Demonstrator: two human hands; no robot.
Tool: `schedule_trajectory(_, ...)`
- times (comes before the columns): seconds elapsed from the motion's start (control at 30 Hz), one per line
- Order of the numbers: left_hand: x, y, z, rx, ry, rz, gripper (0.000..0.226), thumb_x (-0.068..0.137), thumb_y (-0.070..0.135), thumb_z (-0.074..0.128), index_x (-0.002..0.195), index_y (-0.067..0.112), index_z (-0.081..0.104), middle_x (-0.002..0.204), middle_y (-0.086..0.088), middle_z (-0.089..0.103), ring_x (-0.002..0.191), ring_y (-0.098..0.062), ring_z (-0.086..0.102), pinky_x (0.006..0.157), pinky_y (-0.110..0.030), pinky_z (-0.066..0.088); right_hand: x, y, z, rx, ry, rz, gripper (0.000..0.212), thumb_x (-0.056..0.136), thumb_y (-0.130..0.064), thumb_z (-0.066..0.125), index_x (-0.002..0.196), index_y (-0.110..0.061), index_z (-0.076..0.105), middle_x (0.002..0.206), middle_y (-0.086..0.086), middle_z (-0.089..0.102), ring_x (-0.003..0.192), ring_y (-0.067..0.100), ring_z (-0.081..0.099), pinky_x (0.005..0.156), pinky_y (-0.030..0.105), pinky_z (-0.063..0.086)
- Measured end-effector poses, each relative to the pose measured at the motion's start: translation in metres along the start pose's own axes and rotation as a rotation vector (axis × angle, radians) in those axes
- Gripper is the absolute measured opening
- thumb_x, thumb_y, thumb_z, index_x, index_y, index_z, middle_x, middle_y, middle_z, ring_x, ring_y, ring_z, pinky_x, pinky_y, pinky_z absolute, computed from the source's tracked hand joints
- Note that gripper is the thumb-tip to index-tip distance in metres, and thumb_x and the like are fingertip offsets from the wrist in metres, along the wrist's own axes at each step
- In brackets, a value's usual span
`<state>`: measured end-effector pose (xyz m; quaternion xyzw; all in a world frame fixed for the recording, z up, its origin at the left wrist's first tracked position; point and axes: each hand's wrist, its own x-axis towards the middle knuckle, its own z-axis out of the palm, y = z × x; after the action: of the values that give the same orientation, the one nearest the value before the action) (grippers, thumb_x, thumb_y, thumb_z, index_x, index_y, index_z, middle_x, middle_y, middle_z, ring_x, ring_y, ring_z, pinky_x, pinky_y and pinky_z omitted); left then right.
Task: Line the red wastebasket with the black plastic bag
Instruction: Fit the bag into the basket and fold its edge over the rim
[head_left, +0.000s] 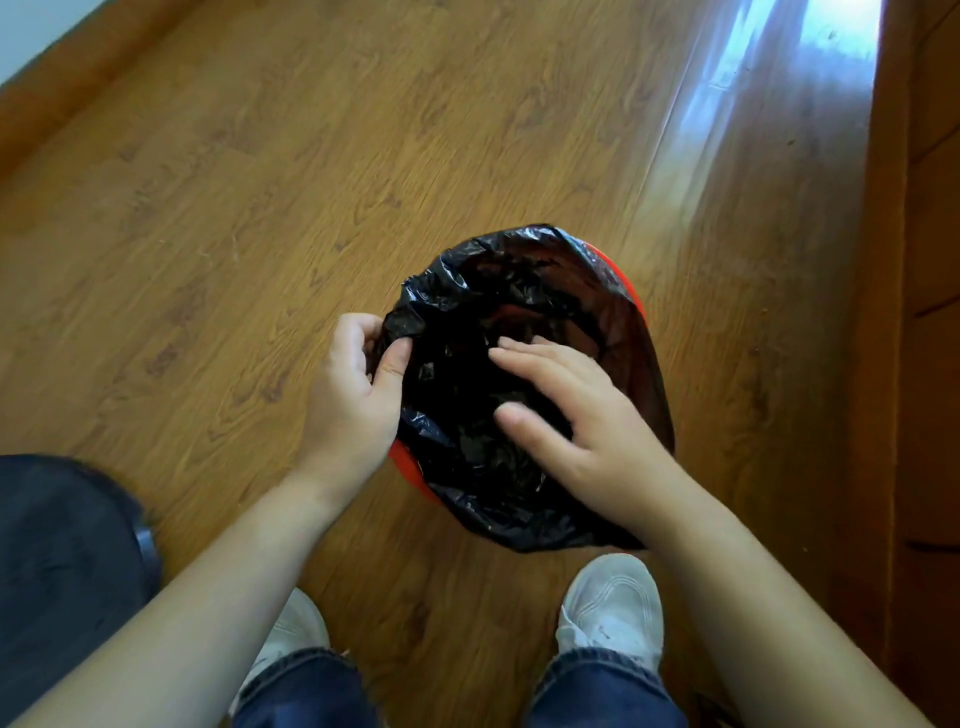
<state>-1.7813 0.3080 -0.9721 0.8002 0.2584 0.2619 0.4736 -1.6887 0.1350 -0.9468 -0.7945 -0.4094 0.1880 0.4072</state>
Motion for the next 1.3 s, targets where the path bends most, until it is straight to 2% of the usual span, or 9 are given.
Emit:
schedule_trajectory(0.07,0.000,0.001,0.001,-0.008,0.014,0.007,0.011,0.087,0.026,0.049,0.083,0.035,0.044,0.073,0.015,0.054,0.068,0.006,0.052,0.061,-0.011,0.040,-0.004,-0.003,0.011,-0.189,-0.142,-0.024,0.070,0.076,-0.068,0.046,0.136,-0.036,0.031,0.146,-0.011,0.032,0.139,0.014,0.013,0.108,0.050,-0.002)
schedule_trajectory(0.17,-0.001,0.000,0.001,-0.048,0.016,-0.015,0.004,0.087,0.026,0.049,0.087,0.029,0.046,0.077,0.012,0.056,0.071,0.002,0.053,0.066,-0.019,0.043,-0.016,0.008,0.038,-0.353,-0.308,-0.016,0.082,0.073,-0.070,0.047,0.141,-0.038,0.013,0.152,-0.009,0.020,0.140,0.021,0.003,0.105,0.058,-0.010)
schedule_trajectory(0.4,-0.005,0.003,-0.001,-0.085,-0.027,0.015,0.014,0.088,0.022,0.050,0.084,0.035,0.048,0.073,0.019,0.059,0.069,0.006,0.054,0.062,-0.008,0.042,-0.024,0.043,0.071,-0.359,-0.505,-0.041,0.082,0.086,-0.049,0.050,0.124,-0.052,-0.022,0.153,-0.007,0.017,0.139,0.022,0.015,0.108,0.061,0.008)
schedule_trajectory(0.63,-0.001,0.000,-0.006,-0.091,-0.011,0.007,0.017,0.089,0.022,0.051,0.084,0.039,0.051,0.077,0.029,0.062,0.073,0.006,0.056,0.065,-0.009,0.043,-0.017,0.041,0.063,-0.358,-0.434,-0.036,0.078,0.082,-0.053,0.054,0.142,-0.035,0.008,0.149,-0.004,0.030,0.136,0.024,0.023,0.109,0.053,0.016)
schedule_trajectory(0.77,0.001,-0.003,-0.008,-0.095,0.004,-0.028,0.011,0.087,0.028,0.052,0.085,0.038,0.052,0.078,0.013,0.062,0.076,-0.007,0.059,0.071,-0.029,0.048,-0.035,0.039,0.053,-0.424,-0.218,-0.158,0.070,0.079,-0.057,0.052,0.138,-0.026,0.032,0.137,0.000,0.048,0.130,0.025,0.036,0.107,0.057,0.017)
schedule_trajectory(0.87,0.002,-0.002,-0.010,-0.076,-0.008,-0.026,0.008,0.087,0.030,0.052,0.084,0.038,0.053,0.073,0.015,0.061,0.072,-0.007,0.057,0.069,-0.030,0.048,-0.038,0.045,0.054,-0.480,-0.388,-0.040,0.071,0.080,-0.068,0.037,0.140,-0.033,0.023,0.144,-0.002,0.038,0.134,0.023,0.027,0.109,0.050,0.014)
schedule_trajectory(1.03,0.001,0.005,-0.009,-0.104,-0.080,-0.004,0.009,0.087,0.026,0.053,0.082,0.033,0.055,0.069,0.020,0.062,0.063,0.001,0.056,0.058,-0.012,0.044,-0.028,0.054,0.074,-0.395,-0.572,0.103,0.082,0.067,-0.080,0.005,0.140,-0.043,0.006,0.153,-0.005,0.015,0.139,0.020,0.008,0.110,0.050,0.000)
schedule_trajectory(1.17,-0.003,0.009,-0.006,-0.158,-0.130,-0.006,0.009,0.087,0.024,0.053,0.083,0.032,0.056,0.068,0.018,0.062,0.063,0.001,0.055,0.058,-0.011,0.043,-0.015,0.062,0.082,-0.367,-0.650,0.203,0.076,0.071,-0.079,0.007,0.139,-0.045,0.002,0.154,-0.008,0.005,0.140,0.019,0.000,0.108,0.054,-0.011)
schedule_trajectory(1.3,-0.002,0.008,-0.005,-0.167,-0.134,0.005,0.011,0.087,0.025,0.053,0.083,0.034,0.056,0.070,0.018,0.062,0.065,-0.002,0.055,0.060,-0.014,0.043,-0.007,0.063,0.082,-0.399,-0.655,0.240,0.067,0.081,-0.072,0.019,0.140,-0.043,0.002,0.155,-0.008,0.002,0.140,0.020,-0.006,0.109,0.053,-0.009)
